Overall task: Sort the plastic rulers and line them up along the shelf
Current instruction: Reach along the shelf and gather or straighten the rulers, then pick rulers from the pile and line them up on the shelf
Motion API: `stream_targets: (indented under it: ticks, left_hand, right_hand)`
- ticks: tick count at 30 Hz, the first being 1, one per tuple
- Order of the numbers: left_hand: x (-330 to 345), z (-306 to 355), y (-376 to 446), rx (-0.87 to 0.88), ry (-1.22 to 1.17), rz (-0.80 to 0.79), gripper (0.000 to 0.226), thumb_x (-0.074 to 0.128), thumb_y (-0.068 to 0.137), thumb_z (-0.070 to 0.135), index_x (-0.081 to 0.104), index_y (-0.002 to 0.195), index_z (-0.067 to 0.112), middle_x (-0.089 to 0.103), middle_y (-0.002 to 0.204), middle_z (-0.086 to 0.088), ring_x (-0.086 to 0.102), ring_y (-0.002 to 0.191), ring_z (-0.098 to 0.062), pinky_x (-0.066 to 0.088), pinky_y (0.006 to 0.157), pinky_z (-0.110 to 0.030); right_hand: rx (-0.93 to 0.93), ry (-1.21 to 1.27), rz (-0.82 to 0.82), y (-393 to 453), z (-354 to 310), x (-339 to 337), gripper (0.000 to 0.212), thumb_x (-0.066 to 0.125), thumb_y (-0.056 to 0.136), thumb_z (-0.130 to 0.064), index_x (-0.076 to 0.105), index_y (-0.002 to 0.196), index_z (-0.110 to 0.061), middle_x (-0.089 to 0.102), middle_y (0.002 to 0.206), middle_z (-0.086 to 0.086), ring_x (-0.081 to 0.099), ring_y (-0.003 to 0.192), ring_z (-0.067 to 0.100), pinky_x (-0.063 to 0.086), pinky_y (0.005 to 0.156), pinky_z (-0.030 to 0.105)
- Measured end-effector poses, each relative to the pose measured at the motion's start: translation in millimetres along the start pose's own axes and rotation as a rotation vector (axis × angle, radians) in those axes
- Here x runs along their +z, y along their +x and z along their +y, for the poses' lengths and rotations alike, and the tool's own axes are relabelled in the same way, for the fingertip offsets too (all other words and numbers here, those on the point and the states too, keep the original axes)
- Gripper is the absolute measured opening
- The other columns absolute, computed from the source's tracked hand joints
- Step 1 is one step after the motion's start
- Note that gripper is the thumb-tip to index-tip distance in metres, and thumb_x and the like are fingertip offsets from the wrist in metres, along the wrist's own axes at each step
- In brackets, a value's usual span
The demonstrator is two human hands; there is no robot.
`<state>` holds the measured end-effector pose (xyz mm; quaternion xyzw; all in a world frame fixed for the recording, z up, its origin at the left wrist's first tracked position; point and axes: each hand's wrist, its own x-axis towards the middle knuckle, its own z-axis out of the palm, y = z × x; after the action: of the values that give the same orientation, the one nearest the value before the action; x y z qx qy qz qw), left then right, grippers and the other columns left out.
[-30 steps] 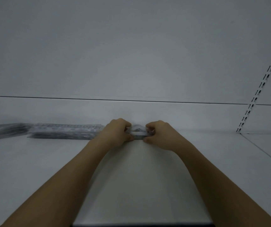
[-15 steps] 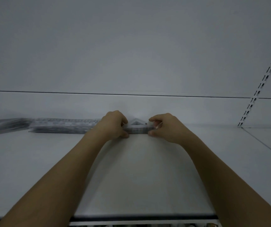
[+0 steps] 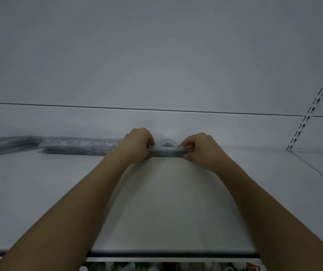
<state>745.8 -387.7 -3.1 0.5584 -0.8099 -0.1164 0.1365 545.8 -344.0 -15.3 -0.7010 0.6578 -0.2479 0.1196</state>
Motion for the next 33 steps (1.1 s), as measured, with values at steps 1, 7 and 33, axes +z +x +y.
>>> stream_targets:
  ticks: [1,7,33]
  left_hand:
    - [1,0,0,0.01,0.004,0.003,0.042,0.076,0.079,0.008,0.066,0.12,0.013,0.067,0.114,-0.008,0.063,0.1,-0.022,0.05,0.091,-0.028]
    - [3,0,1,0.029,0.017,0.004,0.032,0.072,0.08,0.007,0.071,0.112,0.014,0.068,0.11,-0.007,0.063,0.098,-0.024,0.052,0.09,-0.032]
    - [-115,-178,-40,0.007,0.251,-0.198,0.074,0.082,0.066,0.046,0.052,0.132,0.028,0.055,0.128,0.007,0.052,0.114,-0.014,0.043,0.101,-0.034]
  right_hand:
    - [-0.002,-0.007,0.006,0,-1,0,0.037,0.076,0.079,-0.007,0.068,0.115,-0.008,0.068,0.107,0.007,0.057,0.087,0.008,0.041,0.079,0.014]
    - [0.012,-0.007,0.0,-1,1,-2,0.032,0.076,0.079,-0.008,0.07,0.111,-0.008,0.069,0.104,0.006,0.059,0.086,0.01,0.043,0.076,0.017]
    - [-0.318,-0.272,-0.343,53,-167,45,0.066,0.074,0.079,-0.039,0.046,0.138,-0.025,0.048,0.137,-0.006,0.049,0.119,0.015,0.041,0.095,0.027]
